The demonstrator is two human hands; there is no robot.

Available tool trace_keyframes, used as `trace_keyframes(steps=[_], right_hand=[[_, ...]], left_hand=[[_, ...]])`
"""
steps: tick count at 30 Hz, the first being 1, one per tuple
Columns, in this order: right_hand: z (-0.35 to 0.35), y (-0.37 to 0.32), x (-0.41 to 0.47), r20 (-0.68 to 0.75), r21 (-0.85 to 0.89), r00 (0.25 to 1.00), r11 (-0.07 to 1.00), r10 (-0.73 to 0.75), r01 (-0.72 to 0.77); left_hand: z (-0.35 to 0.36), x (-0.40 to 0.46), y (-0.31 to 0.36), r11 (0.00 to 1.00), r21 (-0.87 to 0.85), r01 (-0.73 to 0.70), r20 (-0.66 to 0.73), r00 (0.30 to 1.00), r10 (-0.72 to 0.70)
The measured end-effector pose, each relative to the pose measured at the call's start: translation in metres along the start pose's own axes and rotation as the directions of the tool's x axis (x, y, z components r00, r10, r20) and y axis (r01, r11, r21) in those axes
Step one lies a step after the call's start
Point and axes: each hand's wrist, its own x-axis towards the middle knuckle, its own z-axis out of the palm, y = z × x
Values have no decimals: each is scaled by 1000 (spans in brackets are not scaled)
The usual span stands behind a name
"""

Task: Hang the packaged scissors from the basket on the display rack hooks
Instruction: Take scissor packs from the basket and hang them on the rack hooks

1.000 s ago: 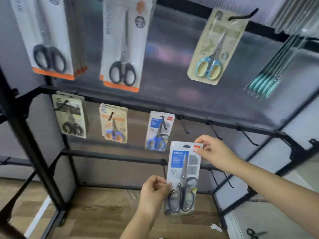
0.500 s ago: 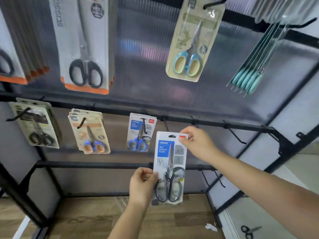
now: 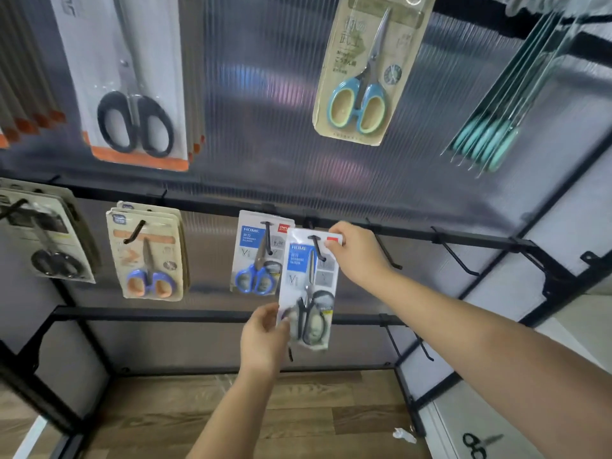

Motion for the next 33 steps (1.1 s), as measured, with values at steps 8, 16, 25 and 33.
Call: trace_keyframes(steps=[8,16,25,33], right_hand=[[12,-4,-25,23,-299,1000,954,-14,20],[-41,-68,-152,-12,-319,993,941,-121,111],[-146,-96,-286,-31,-197,998,979,48,-53],[-193,16,-399,-91,-63,918,918,386,-392]], left_hand=[[-30,-23,23,843,475,-254,37,962,269],[-90,-141,87,639,665,-386,161,910,382],[-82,-279,164,551,675,-490,314,867,387],[18,-356,137,426,688,-588,601,790,119]])
